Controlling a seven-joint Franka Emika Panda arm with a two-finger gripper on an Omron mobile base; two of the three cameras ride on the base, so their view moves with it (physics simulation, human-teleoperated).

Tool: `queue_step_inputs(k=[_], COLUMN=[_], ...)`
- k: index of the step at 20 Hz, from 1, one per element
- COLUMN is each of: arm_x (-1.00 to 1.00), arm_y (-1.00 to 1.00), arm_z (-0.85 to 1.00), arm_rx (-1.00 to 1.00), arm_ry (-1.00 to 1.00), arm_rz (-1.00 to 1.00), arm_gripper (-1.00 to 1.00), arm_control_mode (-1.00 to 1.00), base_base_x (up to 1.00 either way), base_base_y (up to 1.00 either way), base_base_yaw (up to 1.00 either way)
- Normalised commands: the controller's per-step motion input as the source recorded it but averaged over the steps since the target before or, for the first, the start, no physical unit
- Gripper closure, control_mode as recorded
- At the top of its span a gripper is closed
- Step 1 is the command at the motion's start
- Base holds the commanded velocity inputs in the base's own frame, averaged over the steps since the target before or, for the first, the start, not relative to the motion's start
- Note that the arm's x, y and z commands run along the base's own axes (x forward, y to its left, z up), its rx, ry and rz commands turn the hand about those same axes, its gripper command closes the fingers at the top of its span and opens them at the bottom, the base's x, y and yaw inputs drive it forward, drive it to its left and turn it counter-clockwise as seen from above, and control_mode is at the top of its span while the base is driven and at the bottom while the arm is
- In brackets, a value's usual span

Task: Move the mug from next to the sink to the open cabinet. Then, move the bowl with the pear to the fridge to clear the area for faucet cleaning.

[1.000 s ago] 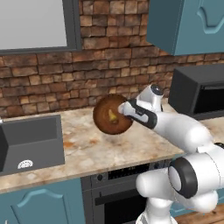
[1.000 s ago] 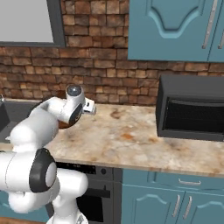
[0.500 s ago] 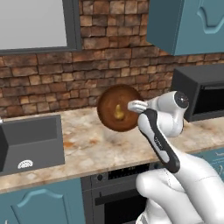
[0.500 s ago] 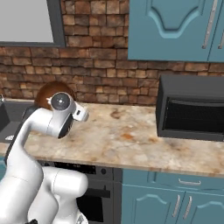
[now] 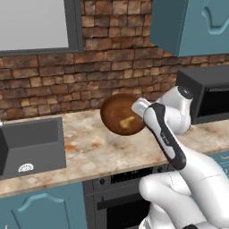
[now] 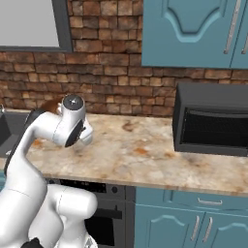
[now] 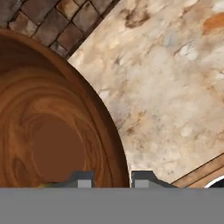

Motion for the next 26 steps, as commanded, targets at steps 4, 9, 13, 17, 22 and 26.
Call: queue_step_inputs(k=[4, 9, 13, 17, 22, 26], arm_x=[0.0, -0.28, 0.0, 0.0, 0.0, 0.0], arm_y=[0.0, 0.14, 0.0, 0.0, 0.0, 0.0], arm_z=[0.06, -0.06, 0.0, 0.0, 0.0, 0.0], arm_rx=[0.07, 0.0, 0.0, 0.0, 0.0, 0.0], arm_ry=[0.14, 0.01, 0.0, 0.0, 0.0, 0.0], arm_rz=[-0.01, 0.09, 0.0, 0.0, 0.0, 0.0], arm_gripper=[1.0, 1.0, 1.0, 1.0, 1.0, 1.0], arm_control_mode=[-1.0, 1.0, 1.0, 1.0, 1.0, 1.0], base_base_x=[0.0, -0.17, -0.48, -0.05, 0.0, 0.0], base_base_y=[0.0, 0.1, 0.25, 0.03, 0.05, 0.08], base_base_yaw=[0.0, 0.1, 0.76, 0.96, 1.0, 0.99])
